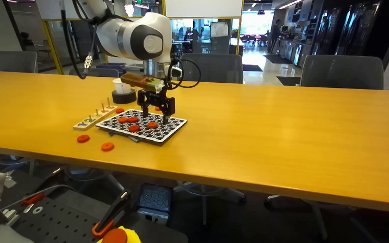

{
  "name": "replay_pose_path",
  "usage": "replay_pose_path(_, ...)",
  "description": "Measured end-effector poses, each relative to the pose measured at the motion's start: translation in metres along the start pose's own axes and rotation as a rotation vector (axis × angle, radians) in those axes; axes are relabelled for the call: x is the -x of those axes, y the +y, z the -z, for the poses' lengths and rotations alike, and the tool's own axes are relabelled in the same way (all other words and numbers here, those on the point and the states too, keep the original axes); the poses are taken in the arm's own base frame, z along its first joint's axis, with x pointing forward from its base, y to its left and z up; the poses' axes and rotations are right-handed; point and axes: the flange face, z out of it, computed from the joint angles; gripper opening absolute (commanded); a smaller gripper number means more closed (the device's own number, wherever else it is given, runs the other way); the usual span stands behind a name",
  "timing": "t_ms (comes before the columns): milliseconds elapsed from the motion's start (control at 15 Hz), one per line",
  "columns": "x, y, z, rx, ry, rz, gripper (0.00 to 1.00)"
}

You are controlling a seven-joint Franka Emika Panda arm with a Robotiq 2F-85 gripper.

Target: Pick up all the orange objects from the checkers board and the table, and put them in two cups

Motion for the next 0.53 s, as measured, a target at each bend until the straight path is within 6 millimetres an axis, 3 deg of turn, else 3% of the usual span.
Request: replay_pose_path(533,-0.009,0.004,-0.014,-0.004,-0.018,-0.004,1.0)
